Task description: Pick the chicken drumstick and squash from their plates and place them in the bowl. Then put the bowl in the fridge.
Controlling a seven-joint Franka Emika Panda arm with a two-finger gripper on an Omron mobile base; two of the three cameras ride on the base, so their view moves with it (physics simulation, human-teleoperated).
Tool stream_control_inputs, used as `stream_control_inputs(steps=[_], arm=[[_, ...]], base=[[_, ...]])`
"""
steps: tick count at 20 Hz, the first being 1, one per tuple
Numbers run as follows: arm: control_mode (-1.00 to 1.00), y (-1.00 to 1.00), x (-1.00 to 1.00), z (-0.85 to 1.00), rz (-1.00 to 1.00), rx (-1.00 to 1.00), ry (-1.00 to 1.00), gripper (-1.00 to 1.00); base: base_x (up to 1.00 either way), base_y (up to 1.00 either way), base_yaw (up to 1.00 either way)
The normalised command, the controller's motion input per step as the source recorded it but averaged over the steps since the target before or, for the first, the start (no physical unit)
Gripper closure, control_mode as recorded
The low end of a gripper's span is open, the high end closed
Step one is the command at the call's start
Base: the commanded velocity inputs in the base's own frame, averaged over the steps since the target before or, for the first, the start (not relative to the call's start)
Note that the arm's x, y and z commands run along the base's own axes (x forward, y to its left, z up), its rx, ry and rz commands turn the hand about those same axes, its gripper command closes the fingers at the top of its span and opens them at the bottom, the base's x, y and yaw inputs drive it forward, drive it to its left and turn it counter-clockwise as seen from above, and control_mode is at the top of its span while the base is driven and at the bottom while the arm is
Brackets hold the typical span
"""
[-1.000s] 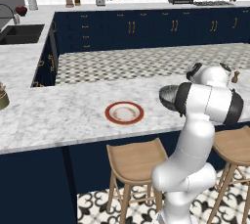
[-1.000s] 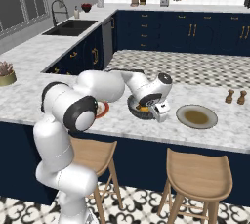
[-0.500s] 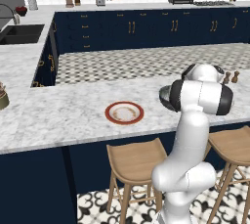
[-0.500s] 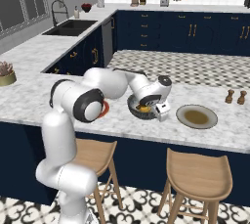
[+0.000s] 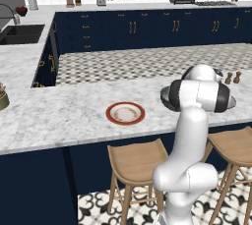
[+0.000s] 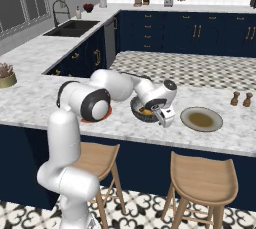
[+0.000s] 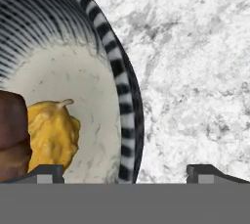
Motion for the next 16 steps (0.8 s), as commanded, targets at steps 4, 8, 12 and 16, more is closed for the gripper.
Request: stream_control_inputs(steps=[4, 8, 12, 16], arm=[[-1.00, 0.00, 0.12, -0.15, 0.00, 0.00, 0.00, -1.00], [-1.00, 0.06, 0.15, -0.08, 0.00, 0.00, 0.00, -1.00], [-1.00, 0.09, 0.10, -0.06, 0.00, 0.00, 0.00, 1.00], [-1.00, 0.14, 0.00, 0.00, -0.01, 0.00, 0.00, 1.00]], base=[[0.00, 0.00, 0.00], [0.00, 0.00, 0.00], [0.00, 0.00, 0.00], [0.00, 0.00, 0.00]])
